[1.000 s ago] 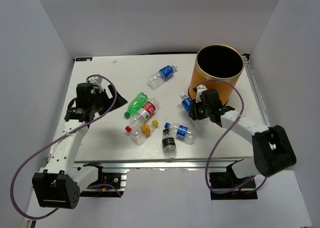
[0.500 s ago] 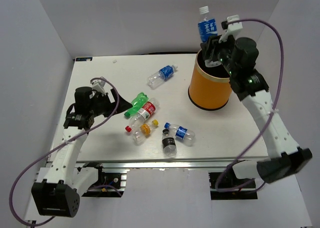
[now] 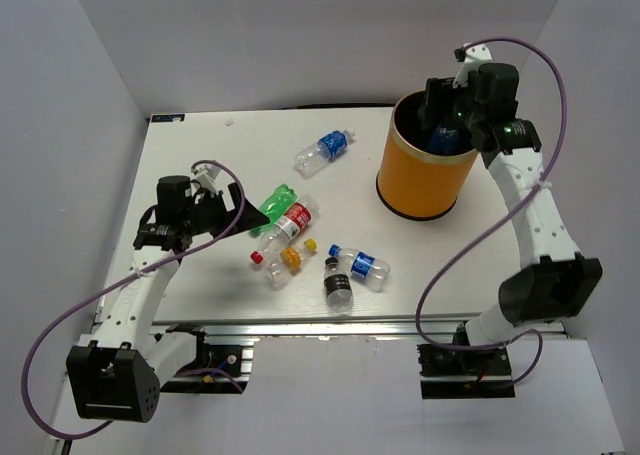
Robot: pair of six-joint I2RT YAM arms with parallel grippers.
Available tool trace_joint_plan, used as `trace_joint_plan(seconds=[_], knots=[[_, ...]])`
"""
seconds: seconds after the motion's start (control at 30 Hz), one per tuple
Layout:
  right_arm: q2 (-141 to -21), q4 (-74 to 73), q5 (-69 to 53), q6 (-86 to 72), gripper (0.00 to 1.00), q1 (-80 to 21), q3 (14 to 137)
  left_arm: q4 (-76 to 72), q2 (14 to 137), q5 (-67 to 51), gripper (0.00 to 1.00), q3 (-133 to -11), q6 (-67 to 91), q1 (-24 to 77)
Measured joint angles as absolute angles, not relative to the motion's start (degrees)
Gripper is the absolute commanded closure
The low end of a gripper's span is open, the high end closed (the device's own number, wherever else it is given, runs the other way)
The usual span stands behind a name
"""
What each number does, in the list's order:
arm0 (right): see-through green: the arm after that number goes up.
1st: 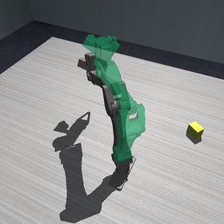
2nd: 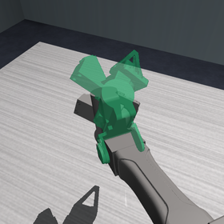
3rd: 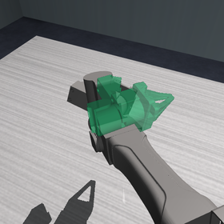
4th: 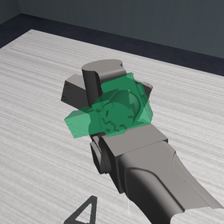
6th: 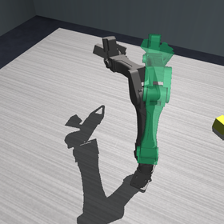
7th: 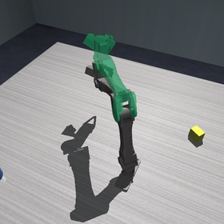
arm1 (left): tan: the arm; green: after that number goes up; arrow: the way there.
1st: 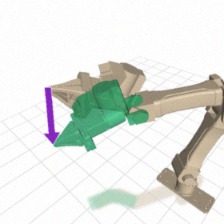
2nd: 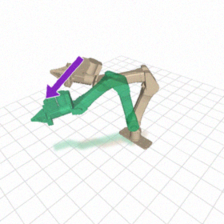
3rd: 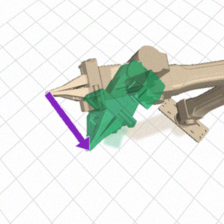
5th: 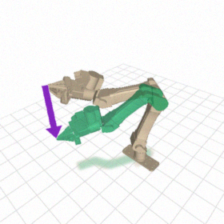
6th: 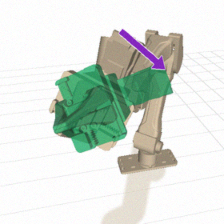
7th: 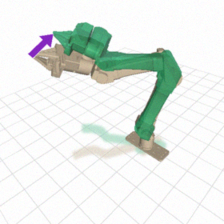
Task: Put the plastic bottles in the bin
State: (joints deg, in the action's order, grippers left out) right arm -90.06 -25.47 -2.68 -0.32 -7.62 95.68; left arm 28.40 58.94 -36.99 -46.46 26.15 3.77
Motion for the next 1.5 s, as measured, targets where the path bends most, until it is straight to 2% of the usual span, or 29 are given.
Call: trace_joint_plan(seconds=[0.2, 0.37, 0.47, 0.57, 0.73, 0.93, 1.03, 1.07, 1.17, 1.33, 1.5], knots=[[-77.45, -26.98, -6.48, 3.05, 0.11, -18.87, 94.32, 28.32, 58.81, -38.89, 0.02, -46.26, 25.76, 3.79], [-63.57, -23.51, -7.51, 1.85, 0.11, -34.15, 73.69, 28.38, 58.37, -39.66, 0.02, -46.19, 25.52, 3.88], [-65.67, -25.30, -4.19, 1.39, 0.11, -41.65, 64.95, 28.45, 57.32, -39.66, 0.02, -46.19, 25.36, 3.88], [-72.71, -27.31, 0.08, 0.38, 0.11, -46.63, 59.05, 28.47, 55.90, -39.64, 0.02, -46.19, 25.23, 3.88], [-76.07, -28.34, 3.49, 0.62, 0.11, -47.64, 49.28, 28.51, 53.87, -39.57, 0.02, -46.19, 24.88, 3.88], [-81.78, -23.38, 3.92, 2.39, 0.11, -47.59, 47.00, 28.73, 54.08, -39.59, 0.02, -46.19, 24.88, 3.88], [-85.82, -20.58, 3.92, 2.98, 0.25, -47.59, 47.00, 28.75, 54.46, -39.59, 0.02, -46.19, 24.86, 3.88], [-86.67, -20.03, 4.16, 2.81, 0.39, -47.59, 47.00, 28.77, 54.57, -39.57, 0.02, -46.19, 24.84, 3.88], [-86.98, -20.32, 6.50, 1.50, 0.65, -47.62, 48.07, 28.95, 54.65, -39.53, 0.02, -46.19, 24.84, 3.88], [-79.57, -25.06, 13.43, -1.61, 0.71, -47.62, 55.81, 29.17, 54.65, -39.33, 0.02, -46.17, 24.86, 3.88], [-71.88, -25.36, 20.80, -1.85, 0.71, -45.78, 72.44, 30.04, 54.76, -36.38, 0.02, -46.17, 24.86, 3.88]])
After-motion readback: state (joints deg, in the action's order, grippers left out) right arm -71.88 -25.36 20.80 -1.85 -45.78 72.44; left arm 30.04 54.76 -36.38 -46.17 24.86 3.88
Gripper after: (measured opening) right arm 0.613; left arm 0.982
